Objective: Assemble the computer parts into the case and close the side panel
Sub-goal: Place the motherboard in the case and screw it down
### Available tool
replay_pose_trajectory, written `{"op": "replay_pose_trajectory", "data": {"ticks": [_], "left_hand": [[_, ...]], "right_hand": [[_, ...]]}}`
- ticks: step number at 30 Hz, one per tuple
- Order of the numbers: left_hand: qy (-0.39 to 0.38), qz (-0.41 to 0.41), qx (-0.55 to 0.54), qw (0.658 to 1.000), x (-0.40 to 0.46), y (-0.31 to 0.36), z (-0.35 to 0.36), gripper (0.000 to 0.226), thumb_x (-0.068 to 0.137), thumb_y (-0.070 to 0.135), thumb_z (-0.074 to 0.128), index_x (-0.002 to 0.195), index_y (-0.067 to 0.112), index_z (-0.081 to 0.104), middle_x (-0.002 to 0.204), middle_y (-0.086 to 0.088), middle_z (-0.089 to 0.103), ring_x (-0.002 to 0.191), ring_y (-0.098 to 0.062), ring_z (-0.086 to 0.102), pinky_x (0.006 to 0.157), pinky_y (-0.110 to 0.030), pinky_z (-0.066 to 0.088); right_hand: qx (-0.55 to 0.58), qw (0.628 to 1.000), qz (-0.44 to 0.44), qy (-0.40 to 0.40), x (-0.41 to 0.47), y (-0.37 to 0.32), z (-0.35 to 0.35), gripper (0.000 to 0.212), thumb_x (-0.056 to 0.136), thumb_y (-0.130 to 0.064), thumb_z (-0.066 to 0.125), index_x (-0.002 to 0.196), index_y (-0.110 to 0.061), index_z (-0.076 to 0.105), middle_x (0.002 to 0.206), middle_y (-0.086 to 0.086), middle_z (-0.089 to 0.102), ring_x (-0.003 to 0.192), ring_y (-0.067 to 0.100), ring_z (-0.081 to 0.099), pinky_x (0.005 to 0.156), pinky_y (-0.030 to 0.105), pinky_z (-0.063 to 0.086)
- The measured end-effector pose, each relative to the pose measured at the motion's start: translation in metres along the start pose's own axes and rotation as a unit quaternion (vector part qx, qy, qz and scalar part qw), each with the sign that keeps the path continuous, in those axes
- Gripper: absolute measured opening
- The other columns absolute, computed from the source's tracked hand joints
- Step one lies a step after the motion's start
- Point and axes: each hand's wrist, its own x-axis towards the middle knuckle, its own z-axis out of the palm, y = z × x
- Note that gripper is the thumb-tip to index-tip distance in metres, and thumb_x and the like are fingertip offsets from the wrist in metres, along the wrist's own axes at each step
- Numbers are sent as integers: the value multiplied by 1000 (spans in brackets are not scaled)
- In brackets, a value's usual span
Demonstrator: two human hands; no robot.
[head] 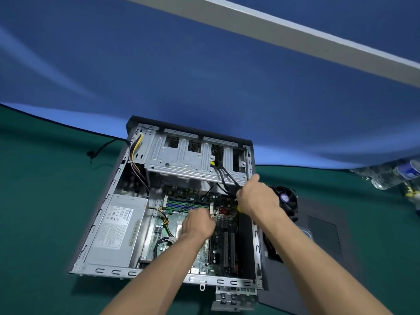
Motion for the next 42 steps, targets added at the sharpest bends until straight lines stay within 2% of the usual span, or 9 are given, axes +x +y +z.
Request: {"op": "replay_pose_trajectory", "data": {"ticks": [7,12,16,21,25,29,33,38,42], "left_hand": [[21,28,52,998,-2,3,5,12,90,12,53,95,9,64,120,-12,56,108,-23,51,87,-32,47],[36,33,65,997,1,0,5,12,89,11,55,77,12,57,129,-12,54,136,-27,32,105,-36,40],[34,36,64,997,-1,0,5,10,90,13,55,90,10,64,130,-11,53,135,-27,32,105,-36,38],[27,35,58,997,-4,2,-1,9,89,12,55,85,10,62,128,-12,54,129,-26,36,102,-37,41],[24,31,34,999,-5,1,-3,13,89,12,55,76,14,55,123,-11,55,120,-23,42,94,-36,46],[20,22,27,999,-10,4,-8,14,88,9,55,74,13,55,132,-14,51,122,-24,45,88,-28,45],[25,22,15,999,-8,1,-6,22,88,10,56,68,14,49,132,-15,51,127,-25,42,94,-31,46],[25,9,5,1000,-8,0,-6,18,89,14,58,72,12,53,132,-16,51,123,-23,47,84,-30,51],[28,8,9,1000,-7,-1,-5,9,89,16,59,81,10,58,120,-11,55,116,-22,46,89,-36,50]], "right_hand": [[-40,998,-21,33,0,-5,2,34,98,-17,42,128,-3,36,114,14,63,101,31,62,67,32,40],[22,998,-8,-66,7,-4,-9,45,92,-9,44,134,-4,29,117,19,59,103,32,62,72,37,49],[-87,996,-10,26,1,-10,2,45,98,-18,43,137,1,32,116,12,63,104,28,63,67,30,40],[-44,998,-21,-38,5,-15,-1,38,92,-10,45,128,-6,35,119,17,56,101,31,60,67,33,42],[-85,995,-30,30,-2,-4,-1,28,99,-16,40,122,-2,49,115,13,63,101,30,62,68,30,42],[36,997,-21,-69,-2,1,-6,41,97,-28,47,129,-7,31,122,17,48,102,34,56,80,40,49],[-59,996,-43,56,-10,-1,5,28,102,-23,34,120,-4,41,116,17,61,102,34,60,69,32,39],[12,999,-42,-27,-7,-4,2,32,98,-24,44,122,-7,33,108,17,60,92,31,61,70,37,47],[2,999,-34,33,-11,2,8,36,101,-32,35,125,-5,38,112,17,62,99,34,61,69,33,41]]}}
